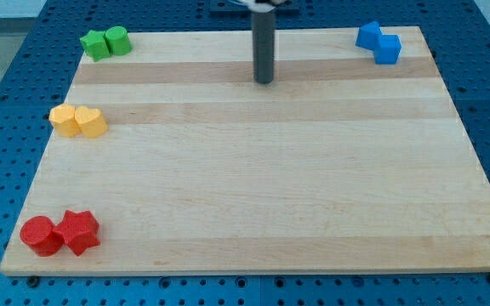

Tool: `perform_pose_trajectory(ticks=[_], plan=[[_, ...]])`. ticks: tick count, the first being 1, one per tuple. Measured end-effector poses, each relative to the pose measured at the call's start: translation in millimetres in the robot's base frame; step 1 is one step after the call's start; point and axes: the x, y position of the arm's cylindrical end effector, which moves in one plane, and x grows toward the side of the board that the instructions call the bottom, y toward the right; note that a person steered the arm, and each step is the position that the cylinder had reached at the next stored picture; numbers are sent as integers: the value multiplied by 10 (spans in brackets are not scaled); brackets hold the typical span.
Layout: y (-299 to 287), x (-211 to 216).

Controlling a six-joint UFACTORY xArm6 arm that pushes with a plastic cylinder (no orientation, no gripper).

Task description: Separate the blue blocks

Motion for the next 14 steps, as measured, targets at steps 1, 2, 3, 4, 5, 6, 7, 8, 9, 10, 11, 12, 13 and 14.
perform_pose_trajectory(ticks=[1, 2, 3, 4, 5, 6, 7, 8, 9, 10, 11, 12, 13, 14], plan=[[416, -554], [822, -1004], [1054, -1016], [1420, -1014], [1602, -1013], [1782, -1009], [1938, -996], [1982, -960], [1979, -840], [1968, -697], [1968, -487], [1968, -327], [1968, -243], [1968, -20]])
